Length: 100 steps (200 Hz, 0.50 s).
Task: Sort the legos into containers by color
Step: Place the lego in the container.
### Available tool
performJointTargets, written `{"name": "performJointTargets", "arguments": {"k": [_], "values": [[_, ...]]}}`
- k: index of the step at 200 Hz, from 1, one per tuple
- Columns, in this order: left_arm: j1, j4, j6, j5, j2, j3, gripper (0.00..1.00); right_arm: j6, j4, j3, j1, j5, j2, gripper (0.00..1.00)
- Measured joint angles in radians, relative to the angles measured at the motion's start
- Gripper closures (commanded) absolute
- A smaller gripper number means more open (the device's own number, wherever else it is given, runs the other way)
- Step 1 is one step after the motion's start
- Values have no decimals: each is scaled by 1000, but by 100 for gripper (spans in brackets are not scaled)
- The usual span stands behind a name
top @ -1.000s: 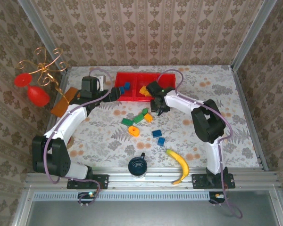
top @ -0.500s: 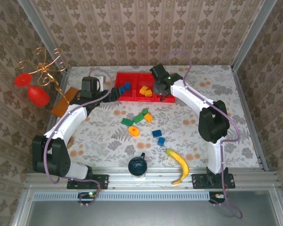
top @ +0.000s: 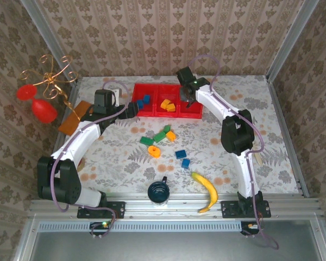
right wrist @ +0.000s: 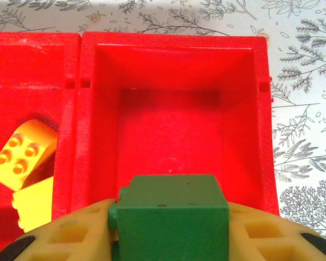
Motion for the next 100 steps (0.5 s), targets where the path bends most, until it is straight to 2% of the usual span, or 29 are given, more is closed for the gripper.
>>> {"name": "performJointTargets", "arguments": {"k": [10, 22, 32, 100], "values": [[0, 0, 0, 0, 0, 0, 0, -2, -1, 5, -4, 0, 3, 59], [0, 0, 0, 0, 0, -1, 0, -2, -8, 12, -7, 1, 5, 47], [0, 0, 0, 0, 0, -1, 0, -8, -14, 17, -8, 3, 5, 40], [0, 0, 0, -5, 0, -2, 0, -2, -64, 32, -10, 3, 4, 20]]}}
